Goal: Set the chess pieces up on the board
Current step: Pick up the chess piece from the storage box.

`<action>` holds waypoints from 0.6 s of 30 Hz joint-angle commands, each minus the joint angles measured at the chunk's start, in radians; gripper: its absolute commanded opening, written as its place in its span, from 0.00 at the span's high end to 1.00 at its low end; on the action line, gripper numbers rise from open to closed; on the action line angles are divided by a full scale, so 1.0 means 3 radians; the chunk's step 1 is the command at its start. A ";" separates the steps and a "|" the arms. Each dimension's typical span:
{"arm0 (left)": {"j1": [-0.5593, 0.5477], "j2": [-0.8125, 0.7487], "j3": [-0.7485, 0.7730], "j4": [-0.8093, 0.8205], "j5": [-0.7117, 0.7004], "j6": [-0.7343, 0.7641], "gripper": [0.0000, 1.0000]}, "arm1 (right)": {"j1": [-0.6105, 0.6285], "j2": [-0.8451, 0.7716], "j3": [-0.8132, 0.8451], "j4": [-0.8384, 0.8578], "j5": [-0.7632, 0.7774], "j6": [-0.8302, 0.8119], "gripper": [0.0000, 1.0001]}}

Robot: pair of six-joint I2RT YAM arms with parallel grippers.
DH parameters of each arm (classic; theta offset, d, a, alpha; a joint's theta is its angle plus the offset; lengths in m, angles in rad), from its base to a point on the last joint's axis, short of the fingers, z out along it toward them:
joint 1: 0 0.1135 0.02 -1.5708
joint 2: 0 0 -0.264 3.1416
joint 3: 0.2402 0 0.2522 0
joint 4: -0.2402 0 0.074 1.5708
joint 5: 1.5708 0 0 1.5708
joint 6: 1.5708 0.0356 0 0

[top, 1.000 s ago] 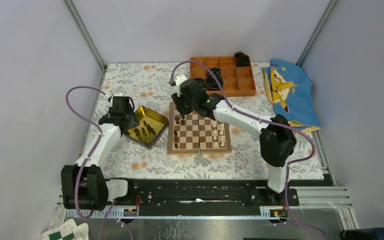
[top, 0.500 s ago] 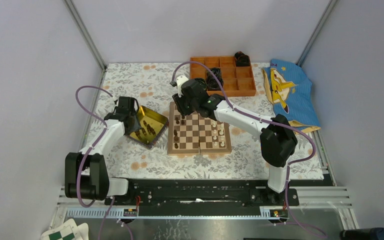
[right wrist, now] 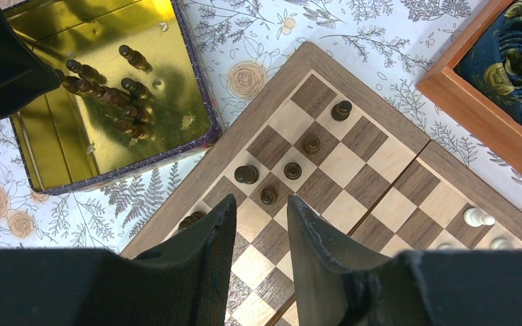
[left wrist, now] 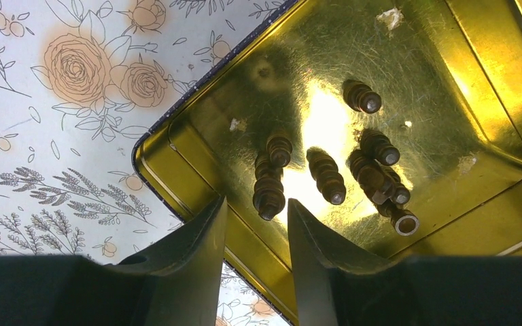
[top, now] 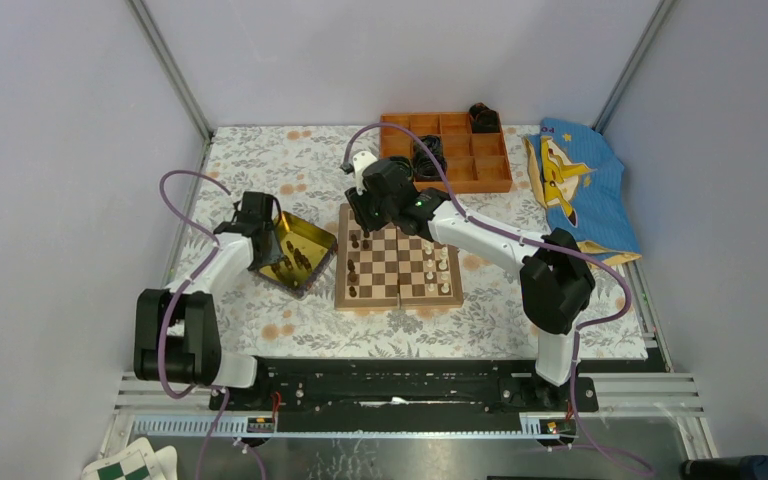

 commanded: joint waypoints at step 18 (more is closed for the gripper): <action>-0.0016 -0.0048 0.0047 0.0112 -0.0026 0.0027 0.79 | -0.0049 -0.0244 -0.0055 0.0162 -0.0041 0.0015 0.62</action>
